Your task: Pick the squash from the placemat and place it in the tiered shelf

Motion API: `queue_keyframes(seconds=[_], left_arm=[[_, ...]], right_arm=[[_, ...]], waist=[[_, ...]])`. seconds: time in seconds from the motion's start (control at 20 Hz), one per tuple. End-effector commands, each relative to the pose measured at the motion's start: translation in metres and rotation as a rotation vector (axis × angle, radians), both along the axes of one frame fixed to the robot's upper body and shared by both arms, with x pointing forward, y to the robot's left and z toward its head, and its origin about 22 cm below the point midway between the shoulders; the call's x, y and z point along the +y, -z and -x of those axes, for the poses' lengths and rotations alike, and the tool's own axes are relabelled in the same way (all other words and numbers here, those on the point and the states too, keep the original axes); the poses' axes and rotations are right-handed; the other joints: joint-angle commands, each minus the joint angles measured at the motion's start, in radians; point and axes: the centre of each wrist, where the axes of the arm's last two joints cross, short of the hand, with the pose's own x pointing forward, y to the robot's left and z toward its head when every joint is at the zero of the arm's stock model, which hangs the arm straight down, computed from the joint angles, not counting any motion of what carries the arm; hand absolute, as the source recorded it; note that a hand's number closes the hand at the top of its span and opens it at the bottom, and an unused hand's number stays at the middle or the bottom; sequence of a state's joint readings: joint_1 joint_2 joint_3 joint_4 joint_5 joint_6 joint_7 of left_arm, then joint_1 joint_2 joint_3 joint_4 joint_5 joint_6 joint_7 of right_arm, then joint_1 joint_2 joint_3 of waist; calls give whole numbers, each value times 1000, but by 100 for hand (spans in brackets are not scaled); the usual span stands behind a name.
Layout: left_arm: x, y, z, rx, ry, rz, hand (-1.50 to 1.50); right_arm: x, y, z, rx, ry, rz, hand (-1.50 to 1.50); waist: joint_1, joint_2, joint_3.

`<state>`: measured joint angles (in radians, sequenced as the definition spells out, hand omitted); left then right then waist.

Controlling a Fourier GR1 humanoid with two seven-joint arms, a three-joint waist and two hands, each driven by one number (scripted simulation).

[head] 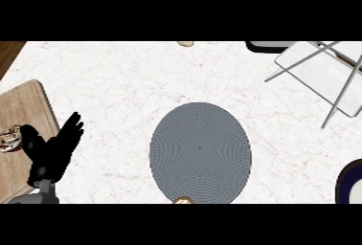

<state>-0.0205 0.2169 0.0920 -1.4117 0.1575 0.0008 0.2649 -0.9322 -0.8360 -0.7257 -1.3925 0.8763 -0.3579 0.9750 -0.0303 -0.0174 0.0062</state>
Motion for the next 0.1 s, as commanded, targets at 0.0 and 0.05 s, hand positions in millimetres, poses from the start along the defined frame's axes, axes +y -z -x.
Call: queue_keyframes(seconds=[0.0, 0.05], left_arm=[[-2, 7, 11, 86, -4, 19, 0], [3, 3, 8, 84, 3, 12, 0]], right_arm=[[-5, -9, 55, 4, -23, 13, -150], [6, -8, 62, 7, -17, 14, -150]], waist=[[-4, 4, -5], [-1, 6, -6]])
